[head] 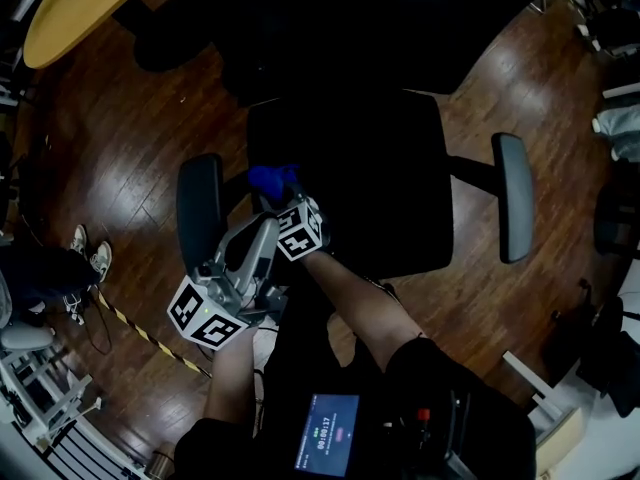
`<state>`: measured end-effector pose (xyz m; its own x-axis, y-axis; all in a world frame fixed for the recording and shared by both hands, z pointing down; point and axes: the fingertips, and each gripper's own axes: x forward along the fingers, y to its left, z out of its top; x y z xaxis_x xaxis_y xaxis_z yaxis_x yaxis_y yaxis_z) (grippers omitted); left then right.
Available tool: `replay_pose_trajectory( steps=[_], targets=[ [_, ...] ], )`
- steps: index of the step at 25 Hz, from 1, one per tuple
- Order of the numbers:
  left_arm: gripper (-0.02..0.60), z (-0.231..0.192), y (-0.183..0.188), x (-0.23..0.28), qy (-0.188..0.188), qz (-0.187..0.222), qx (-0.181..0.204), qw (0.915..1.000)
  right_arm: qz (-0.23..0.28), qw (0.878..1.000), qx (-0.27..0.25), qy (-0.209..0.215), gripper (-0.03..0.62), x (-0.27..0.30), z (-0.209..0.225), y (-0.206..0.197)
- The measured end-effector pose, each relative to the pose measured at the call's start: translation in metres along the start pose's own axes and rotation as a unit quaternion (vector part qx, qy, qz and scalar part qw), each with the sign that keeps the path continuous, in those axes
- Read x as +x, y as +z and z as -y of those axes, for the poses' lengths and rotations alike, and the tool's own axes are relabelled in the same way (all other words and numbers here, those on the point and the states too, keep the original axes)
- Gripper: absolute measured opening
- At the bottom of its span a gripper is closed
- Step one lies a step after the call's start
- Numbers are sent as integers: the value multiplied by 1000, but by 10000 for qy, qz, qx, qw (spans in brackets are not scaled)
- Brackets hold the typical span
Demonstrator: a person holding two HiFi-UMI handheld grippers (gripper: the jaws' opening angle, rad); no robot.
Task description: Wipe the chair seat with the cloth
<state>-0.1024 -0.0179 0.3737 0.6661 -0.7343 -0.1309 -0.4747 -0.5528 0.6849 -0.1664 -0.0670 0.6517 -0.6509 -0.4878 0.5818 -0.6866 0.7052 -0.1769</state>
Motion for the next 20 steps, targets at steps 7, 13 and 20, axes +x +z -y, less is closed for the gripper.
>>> replay_pose_trajectory(
  steps=[7, 13, 20],
  targets=[
    [-9, -5, 0, 2, 56, -13, -83, 9999, -297, 9912, 354, -1242, 86, -74, 137, -49],
    [-9, -5, -2, 3, 75, -52, -69, 9999, -325, 9454, 1100, -3051, 86, -218, 287, -94],
    [-9, -6, -1, 5, 89, 0, -66, 9999, -256, 9214, 1234, -3677, 86, -252, 315, -102]
  ],
)
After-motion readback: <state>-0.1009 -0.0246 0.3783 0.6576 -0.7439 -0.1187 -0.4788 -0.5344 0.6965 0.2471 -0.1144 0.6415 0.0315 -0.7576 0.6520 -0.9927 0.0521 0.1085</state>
